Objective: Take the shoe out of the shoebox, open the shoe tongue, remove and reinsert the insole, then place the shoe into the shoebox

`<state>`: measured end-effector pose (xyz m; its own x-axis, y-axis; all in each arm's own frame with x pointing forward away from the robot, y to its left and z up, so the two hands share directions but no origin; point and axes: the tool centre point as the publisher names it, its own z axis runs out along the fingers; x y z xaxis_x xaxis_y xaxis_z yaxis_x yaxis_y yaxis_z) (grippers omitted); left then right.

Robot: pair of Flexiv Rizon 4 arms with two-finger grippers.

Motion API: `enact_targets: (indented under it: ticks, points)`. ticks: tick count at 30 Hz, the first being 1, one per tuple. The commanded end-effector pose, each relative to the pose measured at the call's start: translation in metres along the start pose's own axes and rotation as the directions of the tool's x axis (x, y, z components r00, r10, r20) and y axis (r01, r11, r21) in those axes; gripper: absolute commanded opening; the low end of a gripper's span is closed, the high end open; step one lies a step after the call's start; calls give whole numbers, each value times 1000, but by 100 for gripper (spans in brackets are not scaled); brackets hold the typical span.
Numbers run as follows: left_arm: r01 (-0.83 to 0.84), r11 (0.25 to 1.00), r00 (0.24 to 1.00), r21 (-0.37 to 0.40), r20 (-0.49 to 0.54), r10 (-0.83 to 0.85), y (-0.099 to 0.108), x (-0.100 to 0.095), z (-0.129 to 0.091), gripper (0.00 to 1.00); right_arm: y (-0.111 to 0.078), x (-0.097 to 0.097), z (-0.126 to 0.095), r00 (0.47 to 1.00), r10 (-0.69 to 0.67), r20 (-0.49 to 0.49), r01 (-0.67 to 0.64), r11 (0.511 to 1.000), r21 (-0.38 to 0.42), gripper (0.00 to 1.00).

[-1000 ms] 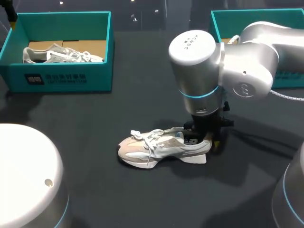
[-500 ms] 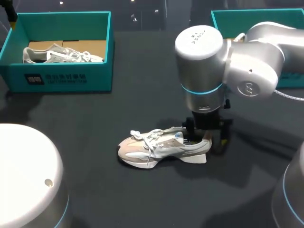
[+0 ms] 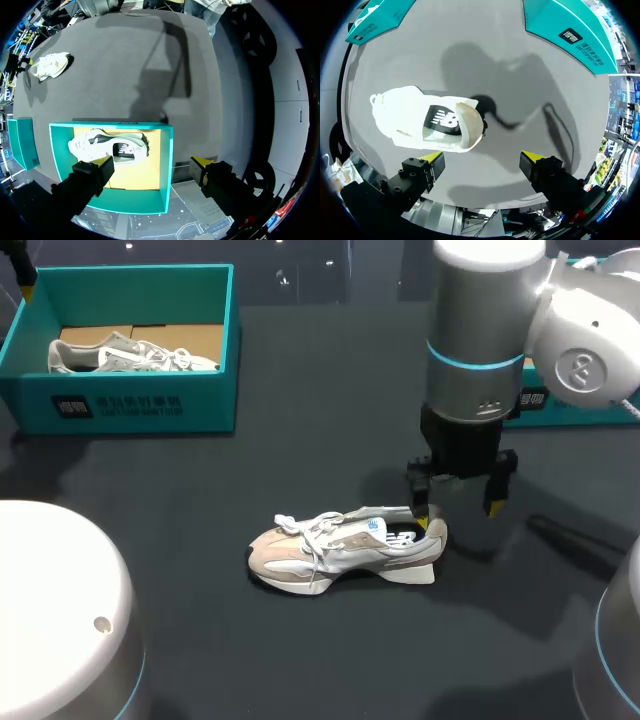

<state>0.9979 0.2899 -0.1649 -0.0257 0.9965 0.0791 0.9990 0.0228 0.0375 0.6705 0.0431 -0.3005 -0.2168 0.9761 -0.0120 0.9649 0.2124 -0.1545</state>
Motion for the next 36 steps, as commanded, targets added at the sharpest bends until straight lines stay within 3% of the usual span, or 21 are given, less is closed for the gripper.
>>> enact_targets:
  ticks: [1,8,11,14,21,25,28,29,30,36]
  points:
    - [-1,1000,1000,1,-2,1,0,0,-1,100,5,-11,2,980,-136,-145,148,986,76,100]
    - [-1,1000,1000,1,-2,1,0,0,-1,100,5,-11,2,980,-136,-145,148,986,76,100]
    - [-1,1000,1000,1,-2,1,0,0,-1,100,2,-20,-2,938,-239,-253,226,971,-81,100]
    - [-1,1000,1000,1,-2,1,0,0,-1,100,-4,-30,-8,898,-324,-299,259,936,-236,100]
    - [-1,1000,1000,1,-2,1,0,0,-1,100,-9,-55,-18,794,-460,-397,298,864,-406,100]
    - [-1,1000,1000,1,-2,1,0,0,-1,100,-8,-73,-16,664,-624,-413,351,747,-564,100]
    - [-1,1000,1000,1,-2,1,0,0,-1,100,-11,-80,-6,494,-814,-306,424,533,-732,100]
    - [-1,1000,1000,1,-2,1,0,0,-1,100,-13,-86,-1,415,-868,-274,422,450,-787,100]
    - [-1,1000,1000,1,-2,1,0,0,-1,100,-12,-94,3,367,-893,-262,400,406,-822,100]
    - [-1,1000,1000,1,-2,1,0,0,-1,100,-12,-94,3,367,-893,-262,400,406,-822,100]
